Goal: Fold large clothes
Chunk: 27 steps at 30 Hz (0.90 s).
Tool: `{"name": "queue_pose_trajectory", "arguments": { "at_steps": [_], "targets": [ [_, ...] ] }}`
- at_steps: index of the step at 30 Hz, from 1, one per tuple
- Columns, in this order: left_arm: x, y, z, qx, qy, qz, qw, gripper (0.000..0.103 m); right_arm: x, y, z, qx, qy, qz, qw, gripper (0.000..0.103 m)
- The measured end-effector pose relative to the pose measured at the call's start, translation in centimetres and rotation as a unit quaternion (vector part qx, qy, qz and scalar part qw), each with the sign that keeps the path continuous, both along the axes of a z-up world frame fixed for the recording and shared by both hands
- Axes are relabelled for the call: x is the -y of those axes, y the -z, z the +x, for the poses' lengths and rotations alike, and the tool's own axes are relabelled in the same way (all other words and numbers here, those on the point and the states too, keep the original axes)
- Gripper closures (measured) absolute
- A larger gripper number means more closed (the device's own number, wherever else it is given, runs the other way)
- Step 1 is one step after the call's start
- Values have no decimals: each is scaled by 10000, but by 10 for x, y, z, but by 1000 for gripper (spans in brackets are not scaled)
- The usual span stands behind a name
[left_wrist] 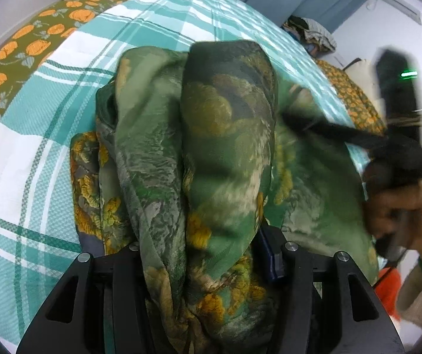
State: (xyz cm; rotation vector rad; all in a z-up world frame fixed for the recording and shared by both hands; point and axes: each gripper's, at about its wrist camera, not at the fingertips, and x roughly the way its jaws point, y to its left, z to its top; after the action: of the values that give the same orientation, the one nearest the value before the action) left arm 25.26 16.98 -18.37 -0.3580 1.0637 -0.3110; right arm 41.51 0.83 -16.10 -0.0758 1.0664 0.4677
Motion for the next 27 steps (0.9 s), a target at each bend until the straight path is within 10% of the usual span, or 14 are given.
{"name": "queue_pose_trajectory", "arguments": {
  "at_steps": [13, 21, 27],
  "targets": [
    [19, -7, -7, 157, -19, 687, 9975, 48, 15, 8, -16, -65, 209, 148, 9997, 63],
    [19, -4, -5, 179, -56, 705, 9973, 47, 43, -29, -130, 532, -180, 164, 9983, 63],
    [22, -4, -8, 195, -49, 776, 9968, 47, 57, -3, -185, 755, 30, 194, 9970, 63]
  ]
}}
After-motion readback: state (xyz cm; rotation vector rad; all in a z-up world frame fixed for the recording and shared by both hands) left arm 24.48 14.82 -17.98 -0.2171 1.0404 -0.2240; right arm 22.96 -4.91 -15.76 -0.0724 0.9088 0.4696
